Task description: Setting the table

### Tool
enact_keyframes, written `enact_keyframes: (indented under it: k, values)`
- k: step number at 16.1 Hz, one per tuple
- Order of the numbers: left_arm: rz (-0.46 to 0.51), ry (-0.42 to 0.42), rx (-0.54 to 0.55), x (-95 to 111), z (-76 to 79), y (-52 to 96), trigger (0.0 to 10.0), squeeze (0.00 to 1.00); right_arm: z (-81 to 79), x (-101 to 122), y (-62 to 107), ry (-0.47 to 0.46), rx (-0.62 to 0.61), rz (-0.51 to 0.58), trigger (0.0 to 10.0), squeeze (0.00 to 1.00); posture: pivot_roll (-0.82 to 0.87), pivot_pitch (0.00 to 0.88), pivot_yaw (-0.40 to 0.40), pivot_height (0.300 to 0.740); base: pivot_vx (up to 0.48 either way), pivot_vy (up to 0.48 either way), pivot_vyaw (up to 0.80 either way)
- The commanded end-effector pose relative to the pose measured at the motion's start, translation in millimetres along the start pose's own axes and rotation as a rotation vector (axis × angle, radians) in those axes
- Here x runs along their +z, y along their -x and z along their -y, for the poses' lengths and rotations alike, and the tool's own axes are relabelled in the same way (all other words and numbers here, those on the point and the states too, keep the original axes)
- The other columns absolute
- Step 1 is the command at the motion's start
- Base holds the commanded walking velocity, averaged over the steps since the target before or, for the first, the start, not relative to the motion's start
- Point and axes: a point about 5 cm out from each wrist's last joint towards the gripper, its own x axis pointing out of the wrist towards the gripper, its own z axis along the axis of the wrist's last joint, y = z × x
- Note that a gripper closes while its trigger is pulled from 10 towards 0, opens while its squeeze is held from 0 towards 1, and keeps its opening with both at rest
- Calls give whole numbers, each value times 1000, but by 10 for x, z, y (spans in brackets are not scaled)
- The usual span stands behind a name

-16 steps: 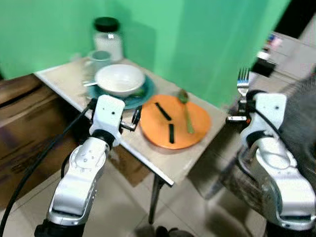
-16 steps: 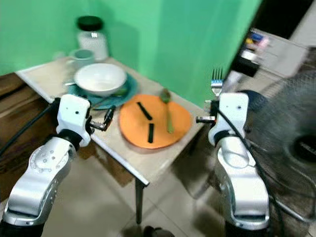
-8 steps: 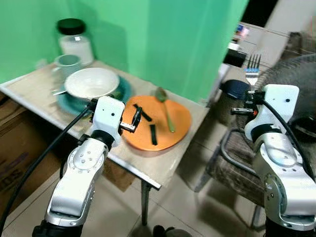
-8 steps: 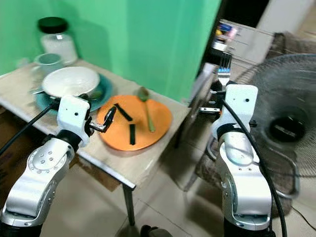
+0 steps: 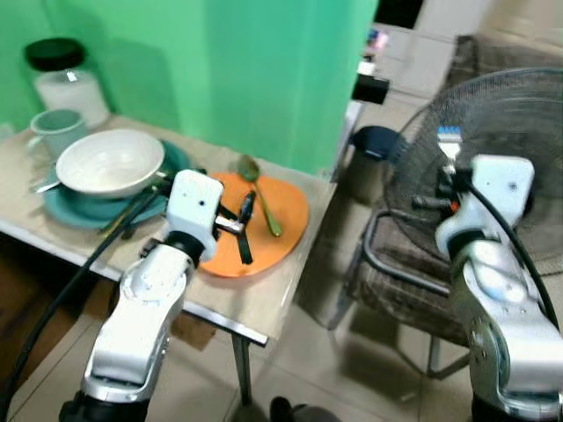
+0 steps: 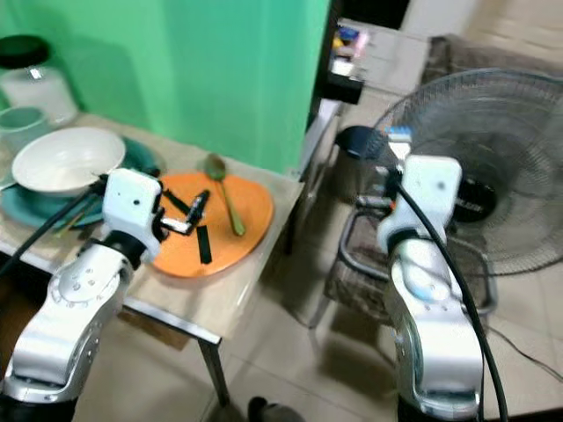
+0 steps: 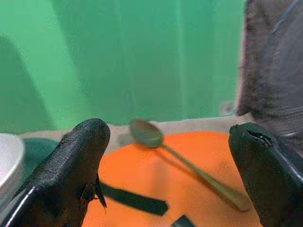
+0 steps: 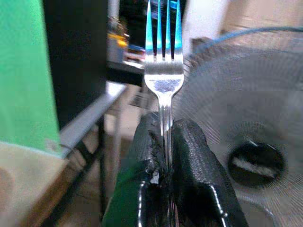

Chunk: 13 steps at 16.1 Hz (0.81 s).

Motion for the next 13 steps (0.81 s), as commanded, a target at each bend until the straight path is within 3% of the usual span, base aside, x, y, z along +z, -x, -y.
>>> enact_keyframes:
  k: [1,4,6,10,13]
  values:
    - [-8,11,2,-21,-20,24,10000,0,-53,-10,44,-60,29,30,10000,0,43,0,-47,740,0,0,-800]
    - [-23,36,22,-42,-27,-20,10000,0,-109,-122,113,-101,101,-5,10000,0,44,0,-35,740,0,0,-800]
    - [-15,19,4,-31,-19,-54,10000,0,-51,-238,144,-41,74,-43,10000,0,19,0,-23,740,0,0,-800]
    - [-12,34,-19,-24,-15,-120,10000,0,-15,-293,185,-54,76,-53,10000,0,-9,0,10,740,0,0,-800]
    - [-65,81,40,-91,-61,-153,10000,0,-41,-261,172,-49,84,-36,10000,0,0,0,6,740,0,0,-800]
